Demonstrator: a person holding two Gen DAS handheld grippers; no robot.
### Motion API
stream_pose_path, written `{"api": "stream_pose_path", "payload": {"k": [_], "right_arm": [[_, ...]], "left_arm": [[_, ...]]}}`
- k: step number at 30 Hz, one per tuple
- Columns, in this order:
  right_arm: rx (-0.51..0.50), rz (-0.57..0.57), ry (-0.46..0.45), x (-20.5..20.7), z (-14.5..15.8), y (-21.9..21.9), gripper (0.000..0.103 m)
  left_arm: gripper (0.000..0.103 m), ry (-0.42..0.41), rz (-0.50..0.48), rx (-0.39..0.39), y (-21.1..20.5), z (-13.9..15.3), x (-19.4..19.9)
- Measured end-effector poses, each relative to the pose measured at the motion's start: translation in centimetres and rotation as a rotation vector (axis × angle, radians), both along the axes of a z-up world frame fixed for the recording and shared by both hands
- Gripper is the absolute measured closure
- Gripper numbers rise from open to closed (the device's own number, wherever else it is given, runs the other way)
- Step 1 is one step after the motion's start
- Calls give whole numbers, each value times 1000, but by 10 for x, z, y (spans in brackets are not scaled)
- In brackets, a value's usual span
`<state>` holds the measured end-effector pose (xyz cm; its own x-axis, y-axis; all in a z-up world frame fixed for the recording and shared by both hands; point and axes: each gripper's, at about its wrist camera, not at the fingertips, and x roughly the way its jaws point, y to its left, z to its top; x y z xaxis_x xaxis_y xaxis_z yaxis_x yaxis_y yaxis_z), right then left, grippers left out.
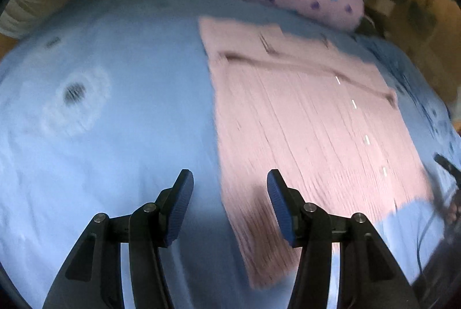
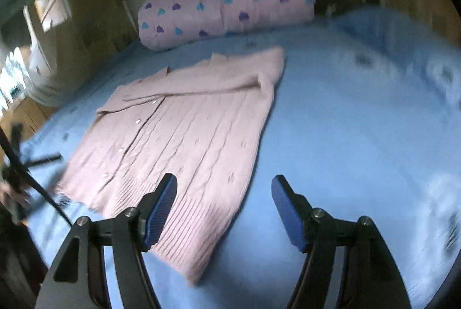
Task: Fold small clothes
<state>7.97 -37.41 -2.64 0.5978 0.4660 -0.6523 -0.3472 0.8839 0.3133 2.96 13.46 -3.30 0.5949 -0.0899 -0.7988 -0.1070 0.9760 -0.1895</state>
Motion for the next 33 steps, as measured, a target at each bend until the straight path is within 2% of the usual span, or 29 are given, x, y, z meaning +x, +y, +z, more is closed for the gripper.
{"api": "stream_pose_path", "payload": {"k": [3, 6, 8, 11, 13, 15, 17, 19, 21, 22, 24, 25, 29, 33], "right_arm": [[67, -9, 80, -6, -13, -4, 31], [81, 6, 135, -15, -25, 2, 31], [48, 23, 174, -22, -35, 10, 31], [7, 22, 156, -33, -36, 17, 31], [18, 11, 159, -37, -35, 16, 31], [38, -2, 169, -38, -35, 13, 31], [57, -15, 182, -36, -37, 11, 31], [64, -21, 193, -30, -38, 10, 31], [63, -25, 196, -23, -38, 12, 31], [63, -27, 198, -19, -38, 13, 31], [69, -29, 204, -16, -40, 15, 31], [75, -28, 203, -16, -40, 15, 31], [100, -22, 196, -24, -40, 11, 31], [102, -29, 197, -28, -40, 11, 31]], "left_arm": [[56, 47, -99, -10, -19, -11, -8], [55, 83, -130, 5, -26, -19, -13], [54, 90, -124, -14, -24, -19, -17], [53, 101, -89, -35, -16, -17, -28], [49, 104, -36, -34, -8, -17, -36], [48, 105, -3, -81, 0, -19, -42], [43, 108, -6, -112, 2, -23, -37], [31, 102, -1, -139, 1, -26, -27], [19, 117, -8, -143, -5, -28, -16], [18, 131, -40, -120, -13, -28, -7], [18, 122, -76, -108, -22, -27, -1], [19, 115, -100, -133, -25, -26, -3], [29, 108, -173, -306, -26, -22, -20], [34, 93, -124, -356, -19, -25, -25]]}}
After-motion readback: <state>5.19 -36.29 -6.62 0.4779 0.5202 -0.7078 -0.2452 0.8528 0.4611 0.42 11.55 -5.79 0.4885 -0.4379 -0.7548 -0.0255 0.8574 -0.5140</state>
